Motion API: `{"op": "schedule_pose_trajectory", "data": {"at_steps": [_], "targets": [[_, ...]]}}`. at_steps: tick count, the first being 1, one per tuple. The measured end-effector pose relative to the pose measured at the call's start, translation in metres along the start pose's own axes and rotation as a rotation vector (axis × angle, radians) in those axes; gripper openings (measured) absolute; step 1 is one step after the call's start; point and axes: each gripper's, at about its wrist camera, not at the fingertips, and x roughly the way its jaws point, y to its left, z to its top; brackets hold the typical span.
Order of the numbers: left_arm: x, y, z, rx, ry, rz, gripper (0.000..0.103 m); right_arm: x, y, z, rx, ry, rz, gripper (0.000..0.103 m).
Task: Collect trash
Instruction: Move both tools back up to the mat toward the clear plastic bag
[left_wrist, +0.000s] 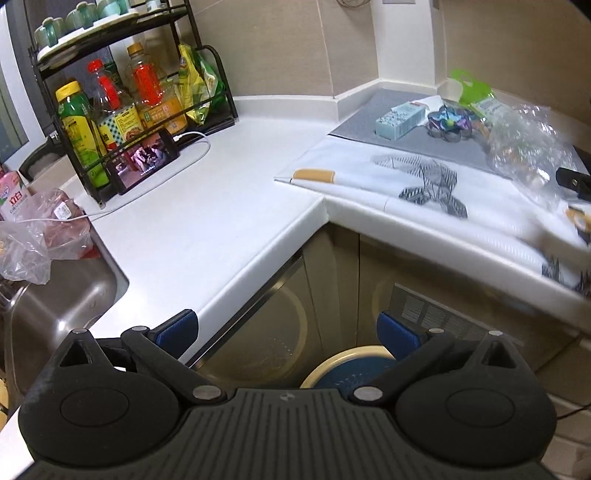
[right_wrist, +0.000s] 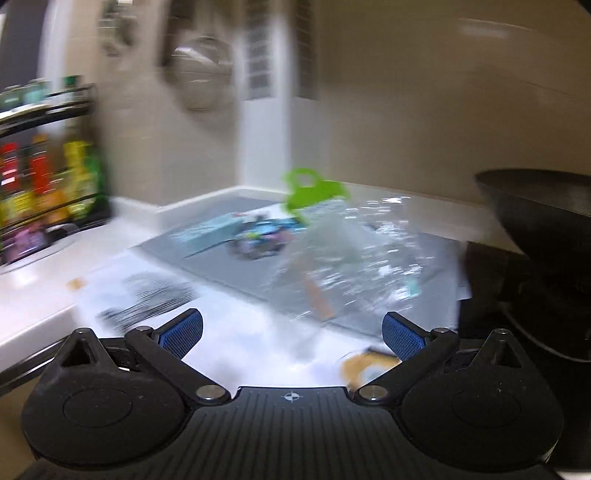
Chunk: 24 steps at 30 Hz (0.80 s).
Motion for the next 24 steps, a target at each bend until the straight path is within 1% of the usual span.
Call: {"op": "schedule_pose_trajectory", "data": {"at_steps": [3, 5, 9, 11, 12, 13, 14, 15, 16, 18, 19, 21, 24], "targets": [[0.004, -0.003, 0.008, -0.008, 0.003, -0.004, 0.103, 0.035, -0.016, 0.01, 0.047, -0.006, -0.078, 0.103], [0.007, -0.006, 0.011, 0.003, 0.009, 0.002, 0.103, 0.06, -0.026, 0.017, 0.077, 0.015, -0.122, 0.103], [0.015, -0.013, 0.012, 0.032, 0.037, 0.021, 0.103, 0.106, -0.036, 0.028, 0.112, 0.082, -0.161, 0.103], [0.019, -0.014, 0.012, 0.038, 0.05, 0.032, 0.103, 0.123, -0.04, 0.03, 0.124, 0.102, -0.131, 0.102], [0.021, -0.015, 0.013, 0.041, 0.056, 0.035, 0.103, 0.127, -0.04, 0.029, 0.127, 0.103, -0.098, 0.088], [0.023, -0.016, 0.014, 0.044, 0.059, 0.038, 0.103, 0.128, -0.039, 0.027, 0.129, 0.094, -0.07, 0.054], [0.024, -0.017, 0.016, 0.047, 0.058, 0.04, 0.103, 0.129, -0.039, 0.024, 0.124, 0.089, -0.061, 0.035], [0.025, -0.019, 0.018, 0.051, 0.05, 0.041, 0.103, 0.129, -0.04, 0.022, 0.124, 0.086, -0.053, 0.009], [0.026, -0.022, 0.022, 0.056, 0.04, 0.039, 0.103, 0.127, -0.042, 0.021, 0.141, 0.075, -0.038, 0.002], [0.028, -0.029, 0.032, 0.066, 0.017, 0.031, 0.103, 0.116, -0.046, 0.021, 0.158, -0.007, -0.004, 0.002], [0.029, -0.033, 0.039, 0.071, 0.002, 0.025, 0.103, 0.111, -0.046, 0.02, 0.145, -0.038, -0.001, 0.002], [0.034, -0.042, 0.057, 0.072, -0.028, 0.018, 0.103, 0.103, -0.042, 0.022, 0.122, -0.093, -0.012, 0.002], [0.045, -0.056, 0.091, 0.059, -0.079, -0.008, 0.103, 0.091, -0.035, 0.026, 0.091, -0.188, 0.04, 0.002]]}}
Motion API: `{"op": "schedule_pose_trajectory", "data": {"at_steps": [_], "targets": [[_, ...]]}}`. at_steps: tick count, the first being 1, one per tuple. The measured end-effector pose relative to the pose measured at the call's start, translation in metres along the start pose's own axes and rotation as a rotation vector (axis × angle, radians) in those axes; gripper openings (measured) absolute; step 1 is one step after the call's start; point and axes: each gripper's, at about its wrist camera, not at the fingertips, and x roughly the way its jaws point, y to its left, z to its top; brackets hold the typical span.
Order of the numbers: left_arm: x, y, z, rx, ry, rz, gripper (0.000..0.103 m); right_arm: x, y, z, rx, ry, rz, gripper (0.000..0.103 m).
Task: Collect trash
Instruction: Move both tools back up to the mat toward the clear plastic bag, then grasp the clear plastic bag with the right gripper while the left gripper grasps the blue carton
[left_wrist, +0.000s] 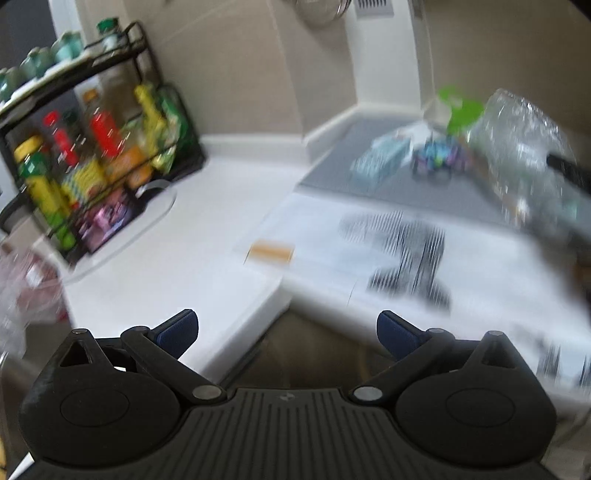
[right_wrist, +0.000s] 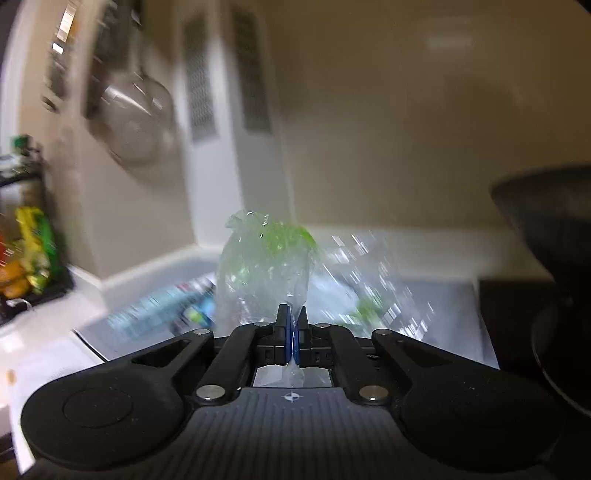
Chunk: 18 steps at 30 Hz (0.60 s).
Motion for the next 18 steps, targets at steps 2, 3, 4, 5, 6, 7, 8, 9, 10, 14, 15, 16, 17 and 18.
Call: {"op": "schedule_pose_trajectory", "data": {"at_steps": [2, 3, 4, 5, 6, 7, 8, 9, 10, 14, 15, 16, 17, 18], "targets": [[0.015, -0.008, 0.025, -0.007, -0.029, -0.016, 0.103, -0.009, 0.006, 0.0, -0.032, -0.06, 0.024, 0.002], [0.025, -0.012, 0.038, -0.008, -0.039, -0.023, 0.103, -0.012, 0.009, 0.001, -0.042, -0.077, 0.035, 0.002], [0.035, -0.018, 0.05, -0.001, -0.05, -0.034, 0.103, -0.014, 0.009, 0.001, -0.044, -0.079, 0.045, 0.002], [0.045, -0.024, 0.061, 0.017, -0.06, -0.04, 0.103, -0.012, 0.009, 0.001, -0.043, -0.068, 0.048, 0.002], [0.055, -0.03, 0.071, 0.033, -0.066, -0.042, 0.103, -0.009, 0.008, 0.001, -0.039, -0.05, 0.044, 0.002], [0.066, -0.036, 0.08, 0.054, -0.07, -0.051, 0.103, -0.006, 0.006, 0.001, -0.029, -0.034, 0.036, 0.002], [0.079, -0.044, 0.089, 0.075, -0.071, -0.062, 0.103, -0.005, 0.003, 0.001, -0.011, -0.02, 0.033, 0.002], [0.091, -0.049, 0.096, 0.087, -0.069, -0.072, 0.103, -0.002, -0.001, 0.001, 0.011, -0.007, 0.031, 0.002], [0.104, -0.055, 0.103, 0.103, -0.064, -0.091, 0.103, -0.001, -0.004, 0.002, 0.03, 0.004, 0.026, 0.002], [0.147, -0.076, 0.124, 0.149, -0.057, -0.113, 0.103, 0.006, -0.011, -0.002, 0.074, 0.044, 0.001, 0.002], [0.158, -0.083, 0.128, 0.169, -0.058, -0.098, 0.103, 0.008, -0.011, -0.003, 0.077, 0.049, -0.001, 0.002], [0.167, -0.089, 0.131, 0.189, -0.063, -0.071, 0.103, 0.009, -0.012, -0.003, 0.08, 0.051, -0.002, 0.002], [0.175, -0.094, 0.134, 0.197, -0.072, -0.044, 0.103, 0.01, -0.012, -0.004, 0.079, 0.052, -0.004, 0.002], [0.182, -0.098, 0.137, 0.2, -0.075, -0.035, 0.103, 0.009, -0.013, -0.005, 0.078, 0.054, -0.005, 0.002]]}}
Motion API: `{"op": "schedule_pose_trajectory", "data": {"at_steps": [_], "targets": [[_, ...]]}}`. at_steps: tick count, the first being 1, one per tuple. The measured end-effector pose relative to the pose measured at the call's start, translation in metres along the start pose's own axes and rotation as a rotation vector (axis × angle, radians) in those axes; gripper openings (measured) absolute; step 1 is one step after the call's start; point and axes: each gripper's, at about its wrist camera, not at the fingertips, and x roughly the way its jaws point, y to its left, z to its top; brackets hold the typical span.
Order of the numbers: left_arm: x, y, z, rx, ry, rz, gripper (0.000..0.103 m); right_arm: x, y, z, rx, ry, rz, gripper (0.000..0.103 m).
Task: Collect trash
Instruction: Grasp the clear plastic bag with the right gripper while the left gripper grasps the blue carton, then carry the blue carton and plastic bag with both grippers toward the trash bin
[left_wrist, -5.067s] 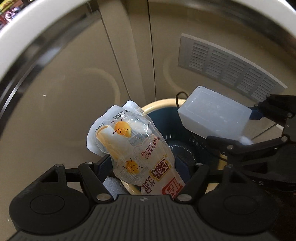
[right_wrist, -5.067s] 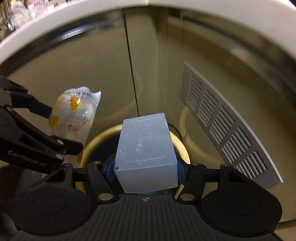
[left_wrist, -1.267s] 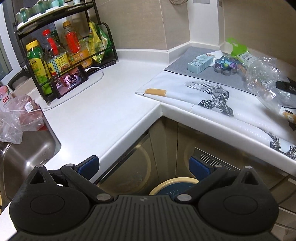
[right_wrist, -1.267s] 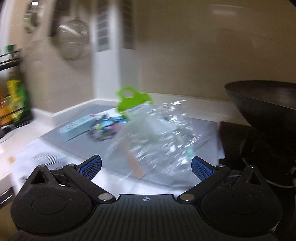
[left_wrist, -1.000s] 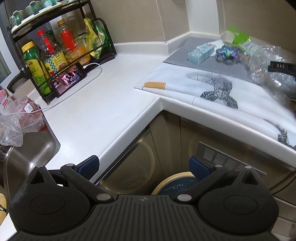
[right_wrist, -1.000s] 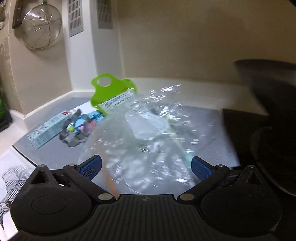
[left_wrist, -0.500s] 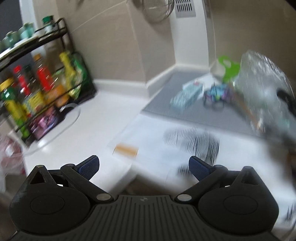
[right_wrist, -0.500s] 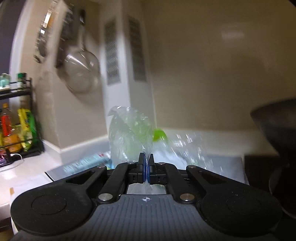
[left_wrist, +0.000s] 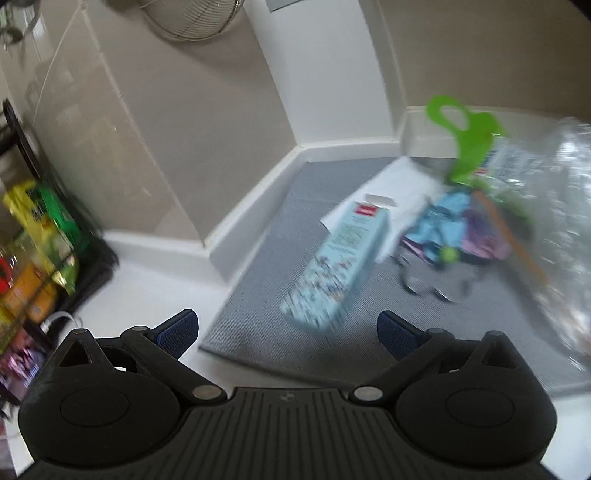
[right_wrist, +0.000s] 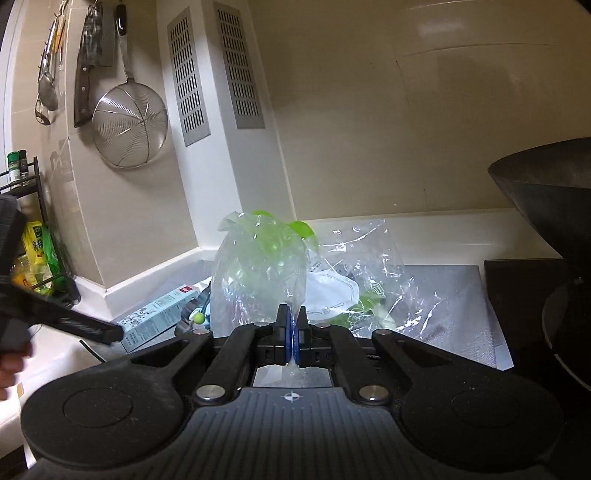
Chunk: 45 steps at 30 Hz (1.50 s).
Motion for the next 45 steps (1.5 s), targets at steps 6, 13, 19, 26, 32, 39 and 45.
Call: {"op": "schedule_pose_trajectory", "data": {"at_steps": [6, 13, 19, 26, 32, 39, 45], "targets": [[0.043, -0.005, 0.013, -0.029, 0.075, -0.054, 0.103, 0.005, -0.001, -0.001, 0.012, 0.02, -0.003, 0.002], [0.066, -0.007, 0.023, -0.116, 0.179, -0.116, 0.099, 0.007, -0.002, -0.001, 0.021, 0.034, 0.002, 0.002], [0.055, 0.003, 0.023, -0.185, 0.196, -0.089, 0.046, 0.007, -0.003, -0.001, 0.024, 0.035, 0.002, 0.002], [-0.001, 0.019, -0.002, -0.202, 0.139, -0.079, 0.045, 0.004, -0.002, -0.002, 0.022, 0.019, 0.011, 0.002], [-0.077, 0.034, -0.039, -0.194, 0.055, -0.101, 0.045, -0.004, 0.001, -0.001, -0.004, -0.022, 0.043, 0.002], [-0.158, 0.066, -0.102, -0.221, 0.023, -0.087, 0.045, -0.011, 0.01, -0.001, -0.052, -0.087, 0.077, 0.002], [-0.214, 0.098, -0.161, -0.229, -0.002, -0.015, 0.045, -0.04, 0.022, 0.007, -0.086, -0.165, 0.085, 0.002]]}}
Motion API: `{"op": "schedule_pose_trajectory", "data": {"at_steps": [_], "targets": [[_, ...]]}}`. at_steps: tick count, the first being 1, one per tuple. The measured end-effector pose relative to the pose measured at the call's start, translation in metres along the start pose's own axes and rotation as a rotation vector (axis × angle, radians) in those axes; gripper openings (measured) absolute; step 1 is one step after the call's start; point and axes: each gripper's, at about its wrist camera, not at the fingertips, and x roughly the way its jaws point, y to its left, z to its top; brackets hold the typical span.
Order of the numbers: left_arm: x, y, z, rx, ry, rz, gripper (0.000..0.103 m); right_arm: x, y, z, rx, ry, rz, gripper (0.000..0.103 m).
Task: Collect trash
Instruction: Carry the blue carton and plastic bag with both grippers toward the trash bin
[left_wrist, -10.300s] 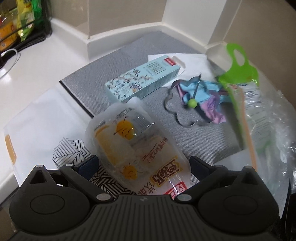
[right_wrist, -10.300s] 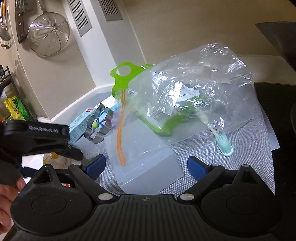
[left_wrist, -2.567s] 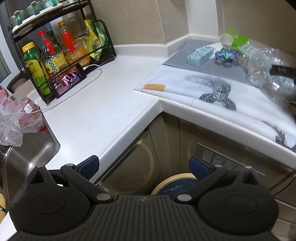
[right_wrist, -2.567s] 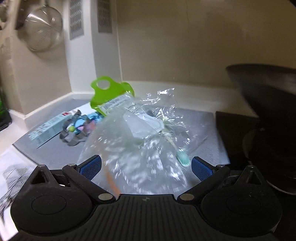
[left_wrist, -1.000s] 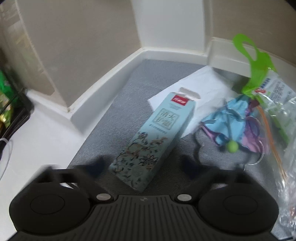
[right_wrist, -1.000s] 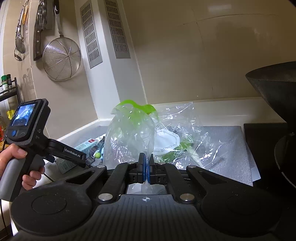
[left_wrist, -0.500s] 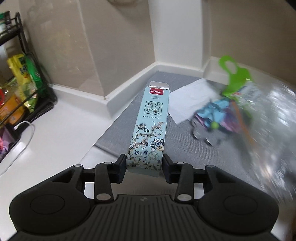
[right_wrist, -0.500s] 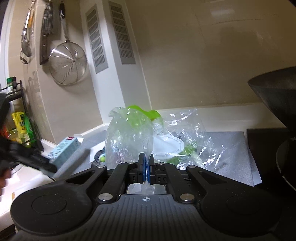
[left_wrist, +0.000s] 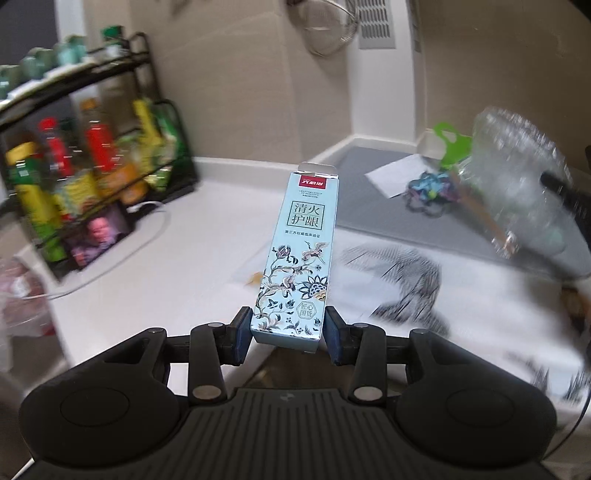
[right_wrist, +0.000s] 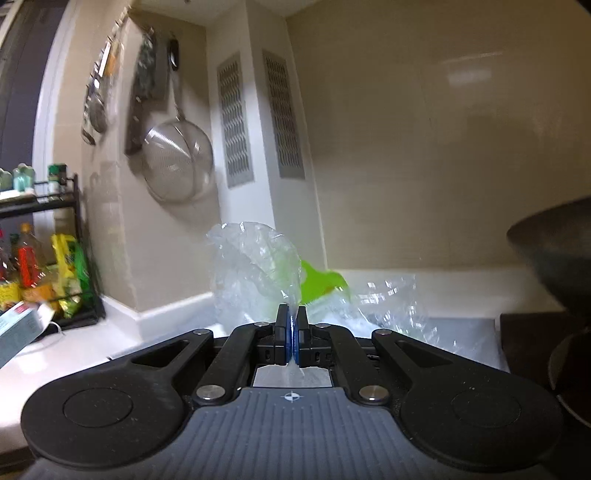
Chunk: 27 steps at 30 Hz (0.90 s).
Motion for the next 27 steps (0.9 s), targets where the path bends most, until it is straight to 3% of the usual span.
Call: {"op": "schedule_pose_trajectory", "data": {"at_steps": [10, 20, 27], "targets": [[-0.054, 0.034, -0.063, -0.033, 0.01, 0.048, 0.045, -0.093, 0.041, 0.023, -0.052, -0.035, 0.089, 0.002], [-0.085, 0.032, -0.111, 0.0, 0.036, 0.015, 0.045, -0.179, 0.07, -0.007, -0.071, 0.077, 0.234, 0.002], [-0.088, 0.024, -0.14, 0.022, 0.08, 0.01, 0.045, -0.192, 0.091, -0.041, -0.068, 0.243, 0.299, 0.002]]}}
